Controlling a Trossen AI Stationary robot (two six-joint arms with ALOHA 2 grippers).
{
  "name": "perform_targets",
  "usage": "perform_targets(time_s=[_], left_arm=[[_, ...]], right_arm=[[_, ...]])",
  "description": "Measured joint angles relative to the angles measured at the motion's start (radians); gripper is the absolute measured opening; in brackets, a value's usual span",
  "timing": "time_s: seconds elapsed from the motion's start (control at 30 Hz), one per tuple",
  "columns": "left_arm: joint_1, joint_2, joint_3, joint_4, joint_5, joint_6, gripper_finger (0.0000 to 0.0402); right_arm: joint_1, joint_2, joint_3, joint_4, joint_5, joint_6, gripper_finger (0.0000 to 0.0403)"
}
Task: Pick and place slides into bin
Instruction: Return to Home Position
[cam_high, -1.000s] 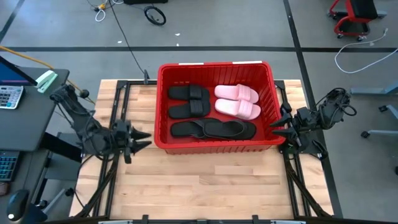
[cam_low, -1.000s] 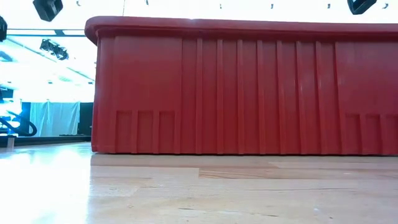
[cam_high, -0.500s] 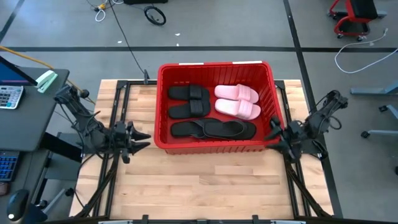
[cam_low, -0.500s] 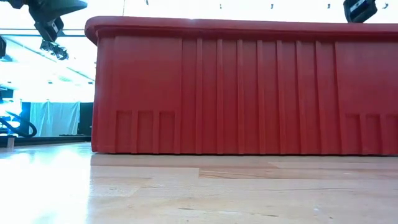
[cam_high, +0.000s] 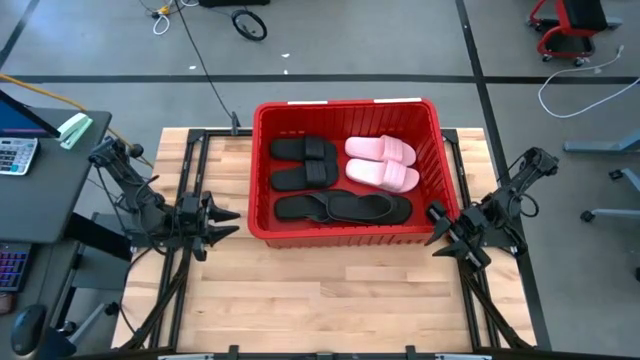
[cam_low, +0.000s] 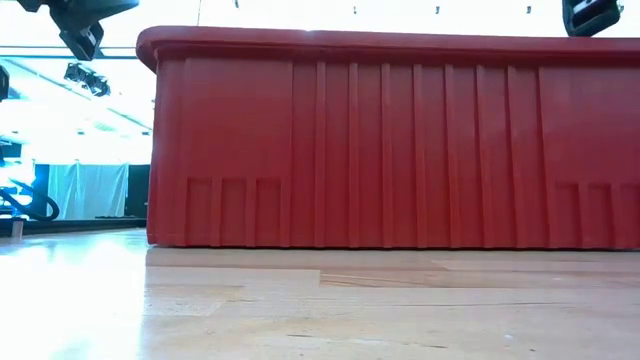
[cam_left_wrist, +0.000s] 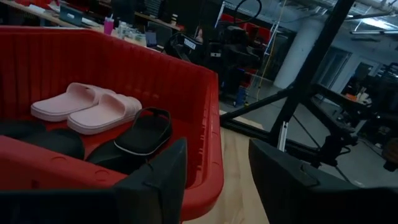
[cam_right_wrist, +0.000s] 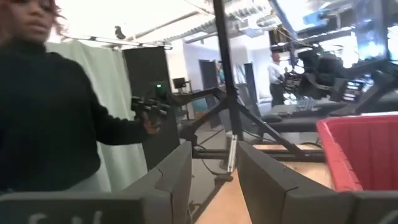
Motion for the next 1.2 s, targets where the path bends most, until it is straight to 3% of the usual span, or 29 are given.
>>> perform_targets(time_s=[0.27,0.43,0.53,0.7,0.93,1.2], left_arm=[[0.0,0.001,-0.008,0.005,0.0,0.0,0.0184],[0.0,0.001,-0.094,0.021,0.005,-0.101,0.0183],[0.0,0.001,-0.167,0.116,0.016,-0.124,0.018],[0.0,0.0,-0.254,0.298,0.045,-0.028,0.0177],[0.0,0.0,-0.315,0.295,0.17,-0.047,0.0184],[0.0,0.0,-0.349,0.284,0.203,-0.048,0.0179]], right_arm=[[0.0,0.0,-0.012,0.03,-0.029,-0.044,0.0132],[0.0,0.0,-0.012,0.029,-0.028,-0.038,0.0132],[0.0,0.0,-0.012,0.028,-0.028,0.008,0.0132],[0.0,0.0,-0.012,0.027,-0.028,0.029,0.0132],[0.0,0.0,-0.012,0.027,-0.028,0.027,0.0132],[0.0,0.0,-0.012,0.026,-0.028,0.026,0.0132]])
